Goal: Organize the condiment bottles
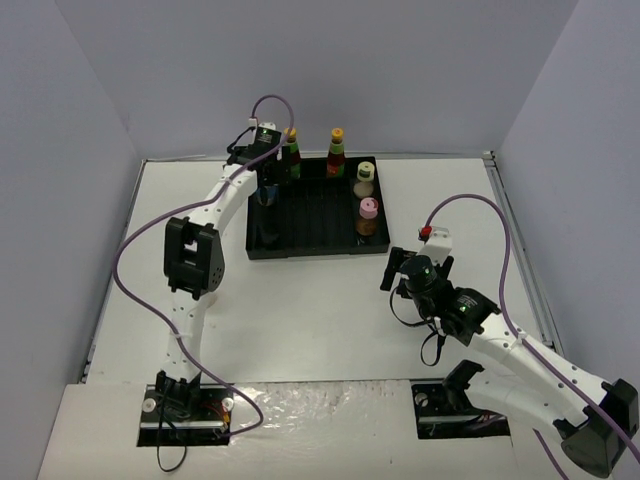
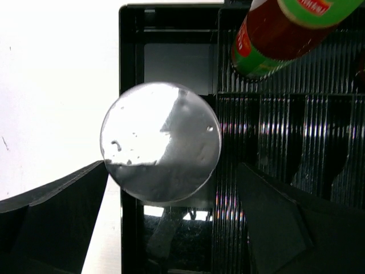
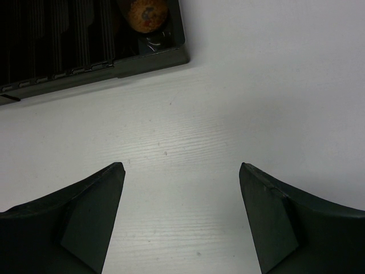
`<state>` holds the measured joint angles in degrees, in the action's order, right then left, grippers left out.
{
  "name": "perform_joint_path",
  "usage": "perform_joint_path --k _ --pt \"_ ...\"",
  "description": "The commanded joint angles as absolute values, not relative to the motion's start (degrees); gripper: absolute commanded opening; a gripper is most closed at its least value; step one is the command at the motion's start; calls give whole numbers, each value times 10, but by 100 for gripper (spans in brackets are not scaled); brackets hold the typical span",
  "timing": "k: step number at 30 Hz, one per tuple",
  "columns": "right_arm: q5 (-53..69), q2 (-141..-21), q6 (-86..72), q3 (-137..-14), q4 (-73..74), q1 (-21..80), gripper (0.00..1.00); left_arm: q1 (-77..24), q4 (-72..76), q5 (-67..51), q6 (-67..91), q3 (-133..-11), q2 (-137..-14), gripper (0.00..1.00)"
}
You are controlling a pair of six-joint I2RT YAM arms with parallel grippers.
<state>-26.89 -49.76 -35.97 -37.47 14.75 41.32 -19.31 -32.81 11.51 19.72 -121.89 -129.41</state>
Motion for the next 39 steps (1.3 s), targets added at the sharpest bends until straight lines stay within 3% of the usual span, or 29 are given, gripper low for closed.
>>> perform_joint_path --k 1,11,24,39 --pt "-274 -497 -356 -378 125 417 78 -197 -285 117 187 -1199 -1164 92" --pt "-277 -498 -357 -376 122 418 78 -269 -470 267 224 -1166 -1024 94" --pt "-277 -488 -355 -374 120 424 78 -227 -519 283 323 -770 -670 95" --pt "-274 -474 -356 -371 119 425 78 -171 -488 224 350 -614 -598 97"
